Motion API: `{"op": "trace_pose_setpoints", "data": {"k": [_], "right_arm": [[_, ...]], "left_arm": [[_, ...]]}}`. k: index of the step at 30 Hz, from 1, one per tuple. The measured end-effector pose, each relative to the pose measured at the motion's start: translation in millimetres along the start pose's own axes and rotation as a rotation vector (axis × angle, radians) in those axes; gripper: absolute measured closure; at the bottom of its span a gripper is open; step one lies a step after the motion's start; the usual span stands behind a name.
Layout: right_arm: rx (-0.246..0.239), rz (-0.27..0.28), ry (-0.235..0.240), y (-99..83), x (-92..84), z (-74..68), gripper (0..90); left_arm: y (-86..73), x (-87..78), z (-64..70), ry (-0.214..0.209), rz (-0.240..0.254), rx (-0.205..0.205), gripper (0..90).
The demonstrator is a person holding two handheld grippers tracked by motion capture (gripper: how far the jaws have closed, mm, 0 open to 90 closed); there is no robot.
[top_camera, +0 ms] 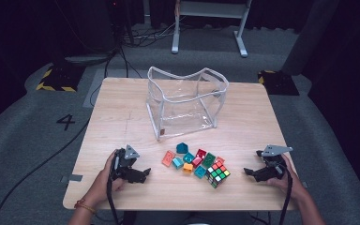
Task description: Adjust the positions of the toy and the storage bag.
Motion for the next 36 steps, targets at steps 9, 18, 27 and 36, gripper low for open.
{"op": "trace_pose_setpoints", "data": {"k": [9, 18, 27, 36], "right_arm": [[0.008, -0.002, -0.01, 0.3, 0.2, 1.8, 0.0], [0.038, 0.012, -0.046, 2.8, 1.3, 8.2, 7.3], [0.003, 0.083, -0.07, 28.0, 9.3, 22.3, 26.0], [-0.051, 0.149, -0.085, 91.7, 30.0, 34.9, 34.1]], "left_arm": [[-1.1, -2.6, -3.7, -0.029, 0.005, 0.041, 0.3], [0.6, -0.4, -9.3, -0.052, -0.003, 0.049, 0.4], [10.2, 5.4, -20.5, -0.026, 0.041, 0.033, 13.2], [21.3, 14.3, -27.3, -0.02, 0.082, 0.033, 21.5]]}}
Point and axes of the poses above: each handheld gripper's, and its own axes: x roughly forward along the jaws, y roughly out of its top, z roughly to its right, the point moved 6 cm from there along x, roughly forward along the jaws, and after that the axes turned 10 degrees about z, right-handed, at the moved point
